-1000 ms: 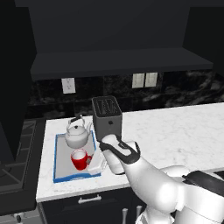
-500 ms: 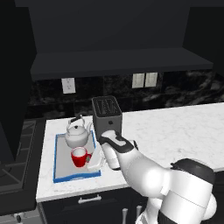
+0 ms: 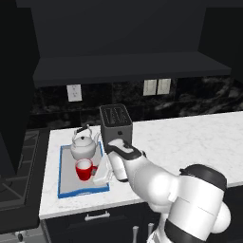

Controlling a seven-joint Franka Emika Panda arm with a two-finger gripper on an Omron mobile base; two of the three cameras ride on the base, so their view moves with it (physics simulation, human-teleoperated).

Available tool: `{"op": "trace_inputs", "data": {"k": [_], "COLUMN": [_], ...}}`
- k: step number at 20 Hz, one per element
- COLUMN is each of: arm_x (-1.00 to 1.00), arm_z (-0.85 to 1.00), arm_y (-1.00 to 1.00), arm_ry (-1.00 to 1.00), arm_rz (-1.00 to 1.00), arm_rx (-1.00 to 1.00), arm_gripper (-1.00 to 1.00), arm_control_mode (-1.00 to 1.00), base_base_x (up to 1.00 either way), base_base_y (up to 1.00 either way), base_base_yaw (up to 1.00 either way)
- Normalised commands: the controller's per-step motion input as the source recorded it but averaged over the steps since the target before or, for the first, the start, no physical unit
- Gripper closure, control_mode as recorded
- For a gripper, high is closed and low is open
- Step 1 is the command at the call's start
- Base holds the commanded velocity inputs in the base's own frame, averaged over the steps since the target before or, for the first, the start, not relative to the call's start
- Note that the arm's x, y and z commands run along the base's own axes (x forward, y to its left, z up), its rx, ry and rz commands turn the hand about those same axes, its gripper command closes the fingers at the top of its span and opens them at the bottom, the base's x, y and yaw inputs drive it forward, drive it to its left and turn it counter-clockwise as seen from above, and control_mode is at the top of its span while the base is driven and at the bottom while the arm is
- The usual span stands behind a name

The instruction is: Pick the kettle from the counter and place it on the tray. Then pick the mug from the cabinet and place it on the tray. Then close the cabinet doors.

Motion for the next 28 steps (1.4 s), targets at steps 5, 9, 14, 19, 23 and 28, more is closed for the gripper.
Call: {"op": "trace_inputs", "data": {"k": [5,9,14,19,23,28], "arm_x": [-0.01,-0.05,-0.07,-0.18,-0.24,-0.28], "arm_z": [-0.03,0.03,0.14,0.43,0.7,0.73], "arm_y": [0.05,-0.03,-0.08,-0.11,-0.02,-0.04], "arm_ry": [0.02,0.0,0.0,0.03,0.0,0.05], "arm_rz": [0.0,0.0,0.0,0.0,0.0,0.0], "arm_rx": [0.0,0.0,0.0,0.0,0.0,-0.01], "arm_gripper": [-1.0,-1.0,-1.0,-1.0,-1.0,-1.0], "arm_control_mode": [-1.0,-1.0,-1.0,-1.0,-1.0,-1.0], "base_base_x": [0.0,0.0,0.0,0.0,0.0,0.0], "base_base_y": [0.0,0.0,0.0,0.0,0.0,0.0], "base_base_yaw": [0.0,0.0,0.0,0.0,0.0,0.0]}}
